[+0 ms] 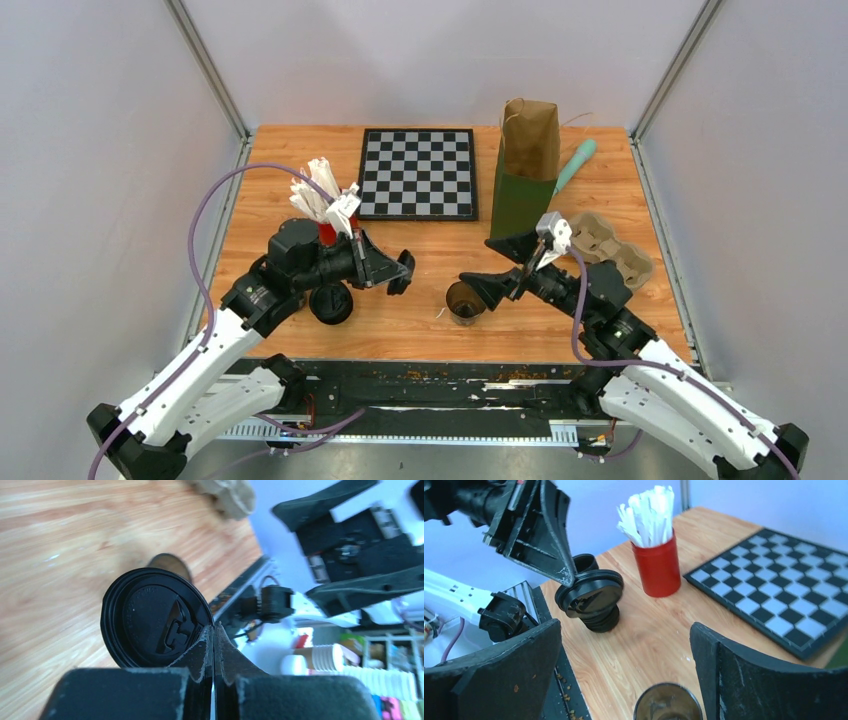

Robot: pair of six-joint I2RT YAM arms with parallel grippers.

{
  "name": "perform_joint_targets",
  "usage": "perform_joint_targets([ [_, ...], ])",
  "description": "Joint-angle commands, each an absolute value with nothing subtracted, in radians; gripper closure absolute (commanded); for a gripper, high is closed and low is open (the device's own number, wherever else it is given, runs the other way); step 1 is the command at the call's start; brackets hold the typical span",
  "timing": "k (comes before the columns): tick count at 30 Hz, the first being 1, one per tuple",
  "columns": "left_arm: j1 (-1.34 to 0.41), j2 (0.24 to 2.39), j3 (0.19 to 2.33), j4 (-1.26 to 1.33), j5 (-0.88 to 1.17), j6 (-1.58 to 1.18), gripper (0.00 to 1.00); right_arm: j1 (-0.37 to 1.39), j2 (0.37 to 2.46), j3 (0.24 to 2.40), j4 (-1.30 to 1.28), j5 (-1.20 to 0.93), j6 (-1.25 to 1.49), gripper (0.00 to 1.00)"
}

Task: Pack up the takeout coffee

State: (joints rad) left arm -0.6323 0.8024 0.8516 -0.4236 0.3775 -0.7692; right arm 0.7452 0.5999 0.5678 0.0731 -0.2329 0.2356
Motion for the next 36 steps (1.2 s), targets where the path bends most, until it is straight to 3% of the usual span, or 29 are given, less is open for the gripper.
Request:
perform_joint_targets([
  [1, -0.629, 0.779, 0.795, -0.064, 0.575, -0.988, 1.00, 0.782, 0.630, 0.492, 0.498, -0.347, 0.108, 0.00],
  [6, -0.627, 0.769, 0.779, 0.079, 0.594, -1.106, 1.00, 0.828, 0.669, 0.447, 0.690, -0.421, -0.074, 0.00],
  [14, -0.628, 0.770, 0.737, 0.248, 0.630, -1.256, 1.00, 0.921, 0.754, 0.466, 0.734, -0.382, -0.307, 0.00],
  [36, -0.629, 0.775, 0.727, 0.268, 0.664, -1.270, 1.00, 0.975, 0.890, 0.538, 0.753, -0.383, -0.360, 0.00],
])
